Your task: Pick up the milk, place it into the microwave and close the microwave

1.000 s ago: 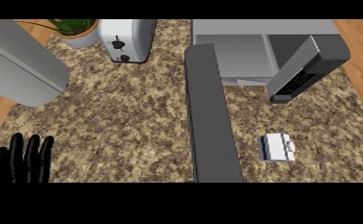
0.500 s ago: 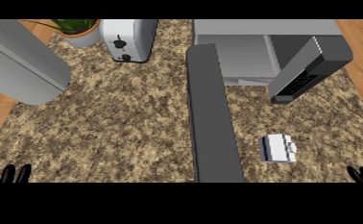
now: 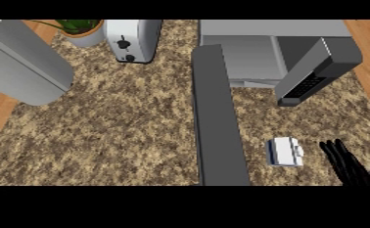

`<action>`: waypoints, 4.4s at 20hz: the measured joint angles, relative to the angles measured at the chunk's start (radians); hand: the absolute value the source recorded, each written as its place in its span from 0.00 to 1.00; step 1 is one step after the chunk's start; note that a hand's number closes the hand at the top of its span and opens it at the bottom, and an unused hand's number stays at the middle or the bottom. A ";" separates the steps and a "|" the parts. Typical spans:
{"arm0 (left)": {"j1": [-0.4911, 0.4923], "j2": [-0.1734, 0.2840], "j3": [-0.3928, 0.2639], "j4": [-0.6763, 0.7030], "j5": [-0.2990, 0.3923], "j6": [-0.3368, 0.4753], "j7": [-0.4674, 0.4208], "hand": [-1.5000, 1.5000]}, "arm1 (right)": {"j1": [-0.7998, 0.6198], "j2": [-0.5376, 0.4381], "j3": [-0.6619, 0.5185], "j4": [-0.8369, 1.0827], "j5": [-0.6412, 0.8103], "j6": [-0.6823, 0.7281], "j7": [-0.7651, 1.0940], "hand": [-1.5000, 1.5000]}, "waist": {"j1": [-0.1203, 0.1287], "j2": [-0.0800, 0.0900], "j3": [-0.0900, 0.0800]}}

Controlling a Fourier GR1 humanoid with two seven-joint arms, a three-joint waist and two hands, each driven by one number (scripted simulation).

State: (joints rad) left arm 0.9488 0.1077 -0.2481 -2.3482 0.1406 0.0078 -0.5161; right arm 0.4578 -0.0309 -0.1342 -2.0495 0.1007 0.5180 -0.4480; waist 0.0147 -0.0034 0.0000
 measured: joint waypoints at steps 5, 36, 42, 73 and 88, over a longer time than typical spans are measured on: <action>0.052 0.017 0.040 0.029 0.037 -0.047 -0.069 0.00 | -0.090 -0.009 -0.012 0.157 0.089 -0.048 -0.069 0.00 | 0.002 0.001 0.000; 0.224 0.018 0.117 0.055 0.095 -0.195 -0.240 0.00 | -0.477 -0.124 -0.071 1.095 0.322 -0.330 -0.481 1.00 | 0.002 0.003 0.000; 0.236 0.019 0.145 0.062 0.113 -0.222 -0.252 0.00 | -0.559 -0.163 -0.098 1.248 0.361 -0.425 -0.557 1.00 | 0.005 0.003 0.000; 0.214 0.010 0.198 0.126 0.150 -0.304 -0.259 0.00 | -1.004 -0.114 -0.147 1.665 0.391 -0.609 -0.615 1.00 | 0.010 0.005 0.002; 0.165 0.010 0.288 0.169 0.205 -0.334 -0.206 0.00 | -1.181 -0.074 -0.111 1.490 0.376 -0.641 -0.324 1.00 | 0.002 0.004 0.000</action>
State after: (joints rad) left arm 1.1141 0.1178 0.0402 -2.1788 0.3454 -0.3259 -0.7218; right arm -0.7228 -0.1050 -0.2453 -0.5593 0.4772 -0.1235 -0.7719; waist 0.0168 0.0008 0.0001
